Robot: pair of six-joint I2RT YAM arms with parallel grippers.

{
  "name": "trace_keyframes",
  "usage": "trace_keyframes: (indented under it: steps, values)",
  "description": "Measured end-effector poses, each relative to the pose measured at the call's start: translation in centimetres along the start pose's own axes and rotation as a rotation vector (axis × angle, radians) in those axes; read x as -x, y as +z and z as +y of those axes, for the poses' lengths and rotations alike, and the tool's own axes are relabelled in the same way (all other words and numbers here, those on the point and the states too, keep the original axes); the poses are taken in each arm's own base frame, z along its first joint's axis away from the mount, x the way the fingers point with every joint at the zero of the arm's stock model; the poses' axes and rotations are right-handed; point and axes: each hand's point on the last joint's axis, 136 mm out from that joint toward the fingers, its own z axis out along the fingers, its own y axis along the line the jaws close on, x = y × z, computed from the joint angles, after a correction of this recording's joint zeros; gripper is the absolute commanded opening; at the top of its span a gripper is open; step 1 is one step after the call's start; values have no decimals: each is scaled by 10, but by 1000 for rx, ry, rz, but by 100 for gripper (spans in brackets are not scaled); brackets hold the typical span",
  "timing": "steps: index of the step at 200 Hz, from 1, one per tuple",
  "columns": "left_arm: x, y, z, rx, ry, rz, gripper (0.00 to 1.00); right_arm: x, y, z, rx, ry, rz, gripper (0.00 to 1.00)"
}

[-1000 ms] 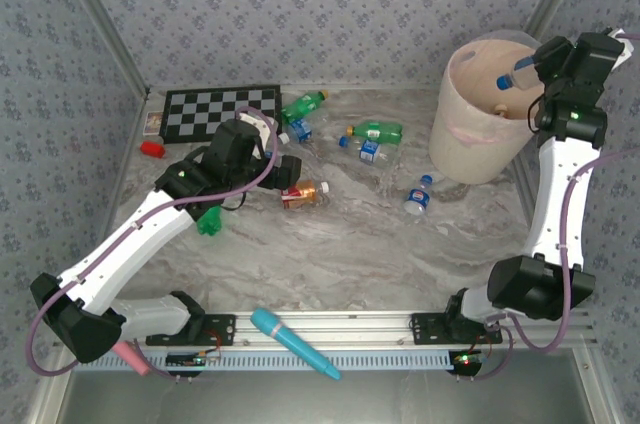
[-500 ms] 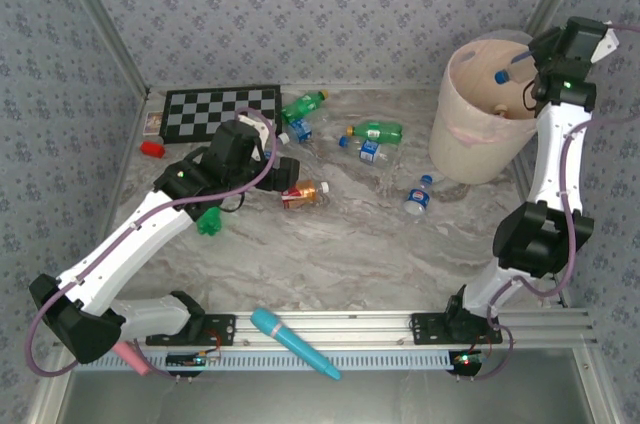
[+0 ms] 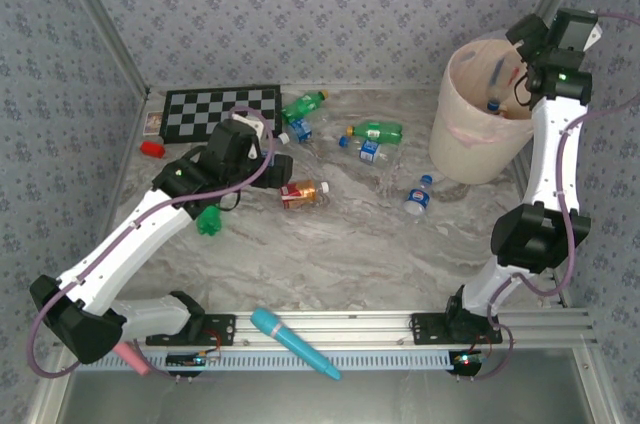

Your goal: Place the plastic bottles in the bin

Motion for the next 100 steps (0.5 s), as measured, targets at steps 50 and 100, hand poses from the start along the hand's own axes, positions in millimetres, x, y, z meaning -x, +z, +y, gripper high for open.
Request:
trace_keyframes:
  steps: [50, 100]
  values:
    - [6, 5, 33, 74, -108, -9, 100, -3, -42, 22, 61, -84, -17, 100]
    - [-18, 19, 72, 173, -189, 51, 99, -38, -62, 49, 136, -180, 39, 100]
